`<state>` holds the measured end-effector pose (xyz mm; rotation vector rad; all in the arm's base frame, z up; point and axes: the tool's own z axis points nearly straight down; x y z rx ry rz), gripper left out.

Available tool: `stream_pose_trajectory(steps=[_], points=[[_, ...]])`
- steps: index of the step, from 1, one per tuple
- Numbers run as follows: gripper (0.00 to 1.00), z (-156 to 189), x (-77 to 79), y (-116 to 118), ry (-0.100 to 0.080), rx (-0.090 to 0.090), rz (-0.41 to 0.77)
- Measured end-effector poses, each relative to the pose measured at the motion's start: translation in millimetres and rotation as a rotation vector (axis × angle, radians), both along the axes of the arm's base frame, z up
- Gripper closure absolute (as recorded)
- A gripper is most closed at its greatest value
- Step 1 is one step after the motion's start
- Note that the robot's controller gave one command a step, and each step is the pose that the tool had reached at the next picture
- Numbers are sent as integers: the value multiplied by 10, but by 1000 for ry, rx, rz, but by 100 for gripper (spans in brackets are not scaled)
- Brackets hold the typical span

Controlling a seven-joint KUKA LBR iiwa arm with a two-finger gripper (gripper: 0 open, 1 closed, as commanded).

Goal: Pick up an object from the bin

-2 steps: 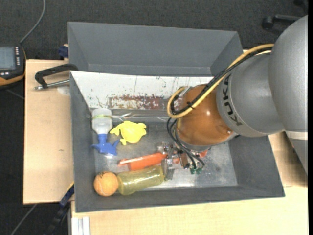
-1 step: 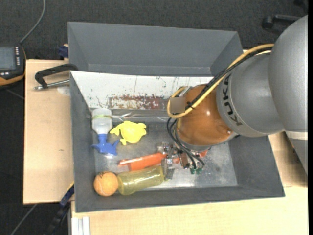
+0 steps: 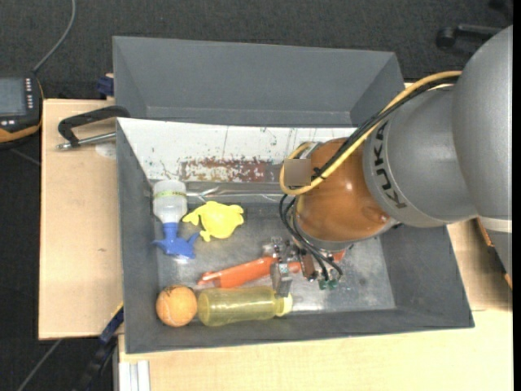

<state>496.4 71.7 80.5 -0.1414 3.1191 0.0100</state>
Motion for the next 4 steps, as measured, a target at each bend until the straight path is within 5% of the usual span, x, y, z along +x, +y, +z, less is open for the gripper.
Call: stream_pose_trajectory(steps=[4], points=[[100, 715, 3, 9, -3, 1, 1]])
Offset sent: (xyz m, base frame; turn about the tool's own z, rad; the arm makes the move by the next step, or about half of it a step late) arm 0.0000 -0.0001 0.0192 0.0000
